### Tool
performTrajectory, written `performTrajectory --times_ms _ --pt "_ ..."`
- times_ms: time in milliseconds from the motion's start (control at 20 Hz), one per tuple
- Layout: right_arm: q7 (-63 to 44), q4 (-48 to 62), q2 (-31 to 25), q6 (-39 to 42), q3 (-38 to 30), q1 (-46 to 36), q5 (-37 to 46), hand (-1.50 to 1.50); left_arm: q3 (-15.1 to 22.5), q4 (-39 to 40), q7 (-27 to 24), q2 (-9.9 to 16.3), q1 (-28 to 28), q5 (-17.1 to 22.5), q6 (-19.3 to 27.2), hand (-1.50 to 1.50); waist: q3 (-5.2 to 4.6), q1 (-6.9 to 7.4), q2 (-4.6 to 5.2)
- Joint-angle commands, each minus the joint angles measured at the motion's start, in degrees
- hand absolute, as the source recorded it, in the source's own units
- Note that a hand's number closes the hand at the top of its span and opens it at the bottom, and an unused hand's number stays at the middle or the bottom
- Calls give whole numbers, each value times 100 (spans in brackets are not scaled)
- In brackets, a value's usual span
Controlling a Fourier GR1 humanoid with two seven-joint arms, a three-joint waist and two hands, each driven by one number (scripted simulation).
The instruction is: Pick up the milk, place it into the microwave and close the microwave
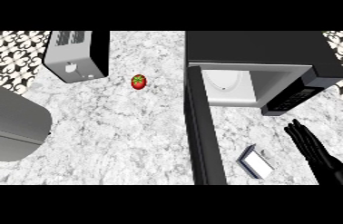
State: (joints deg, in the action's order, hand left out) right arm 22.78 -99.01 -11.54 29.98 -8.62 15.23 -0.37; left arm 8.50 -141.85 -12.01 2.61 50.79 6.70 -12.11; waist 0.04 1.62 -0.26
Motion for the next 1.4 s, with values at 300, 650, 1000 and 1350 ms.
performTrajectory --times_ms 300,650,1000,1350 --pt "1813 2799 -459 -247 -252 -853 1071 -150 35 -737 -349 -63 765 536 -428 -150 16 59 27" --pt "2712 3968 -171 -1224 214 -1193 1925 -150 -336 -756 -699 57 1288 1013 -835 -150 10 18 29" --pt "3613 5561 -166 -1523 233 -1873 2031 -150 -509 -637 -1081 117 1575 1083 -1178 -150 22 107 41" --pt "4152 6617 -379 -1225 171 -2391 1883 -150 -482 -216 -1480 -46 1643 828 -1331 -150 23 81 46"
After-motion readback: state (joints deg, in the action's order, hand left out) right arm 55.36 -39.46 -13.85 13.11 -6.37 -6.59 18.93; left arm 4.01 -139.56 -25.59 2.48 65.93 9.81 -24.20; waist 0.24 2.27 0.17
